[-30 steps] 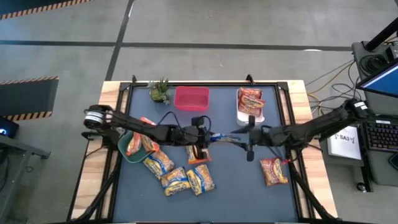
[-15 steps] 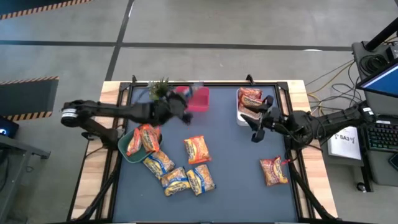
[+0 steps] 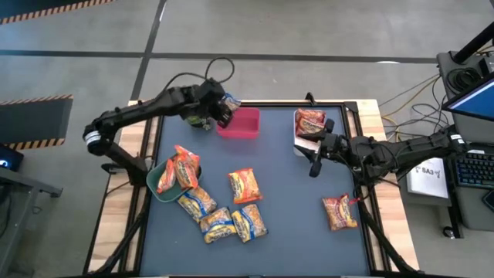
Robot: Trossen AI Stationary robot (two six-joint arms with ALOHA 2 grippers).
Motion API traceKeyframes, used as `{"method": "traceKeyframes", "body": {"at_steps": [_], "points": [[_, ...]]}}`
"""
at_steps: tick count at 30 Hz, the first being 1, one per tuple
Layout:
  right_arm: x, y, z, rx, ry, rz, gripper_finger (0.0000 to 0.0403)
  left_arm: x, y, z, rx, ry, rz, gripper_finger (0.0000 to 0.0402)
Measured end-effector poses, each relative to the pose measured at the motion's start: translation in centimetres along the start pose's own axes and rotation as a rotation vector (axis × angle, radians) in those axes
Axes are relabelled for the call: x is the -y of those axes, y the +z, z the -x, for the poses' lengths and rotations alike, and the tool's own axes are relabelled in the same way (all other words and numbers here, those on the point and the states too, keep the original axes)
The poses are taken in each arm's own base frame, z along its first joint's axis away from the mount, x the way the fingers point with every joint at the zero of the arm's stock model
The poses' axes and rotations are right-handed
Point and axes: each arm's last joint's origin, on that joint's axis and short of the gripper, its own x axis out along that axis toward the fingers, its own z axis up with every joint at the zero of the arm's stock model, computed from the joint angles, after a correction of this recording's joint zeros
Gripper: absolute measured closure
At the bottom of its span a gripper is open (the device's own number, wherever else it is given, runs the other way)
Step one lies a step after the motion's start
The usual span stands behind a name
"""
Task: Sort Maruchan noodles
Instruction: Put the blue noodle pack into the red bin
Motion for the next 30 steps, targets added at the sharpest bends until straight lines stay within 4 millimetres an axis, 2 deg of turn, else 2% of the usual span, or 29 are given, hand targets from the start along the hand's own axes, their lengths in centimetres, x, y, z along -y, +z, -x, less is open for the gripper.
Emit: {"method": "traceKeyframes", "body": {"at_steps": [5, 12, 19, 25, 30], "points": [[0.3, 0.0, -0.1, -0.004, -0.019, 0.002, 0.0237, 0.0, 0.8, -1.5, -0.137, 0.053, -0.021, 0.0309], [0.4, -0.2, -0.2, -0.019, -0.024, 0.003, 0.0237, 0.5, 1.7, -4.3, -0.182, 0.090, -0.020, 0.0308], [0.4, -0.3, -0.2, -0.019, -0.023, 0.003, 0.0236, -0.8, 2.9, -6.5, -0.219, 0.137, 0.064, 0.0307], [0.4, -0.3, -0.2, -0.021, -0.022, 0.004, 0.0236, -0.9, 3.3, -7.6, -0.254, 0.082, 0.110, 0.0307], [0.4, -0.4, -0.2, -0.035, -0.021, 0.011, 0.0236, -0.8, 3.4, -7.7, -0.257, 0.068, 0.113, 0.0306]]}}
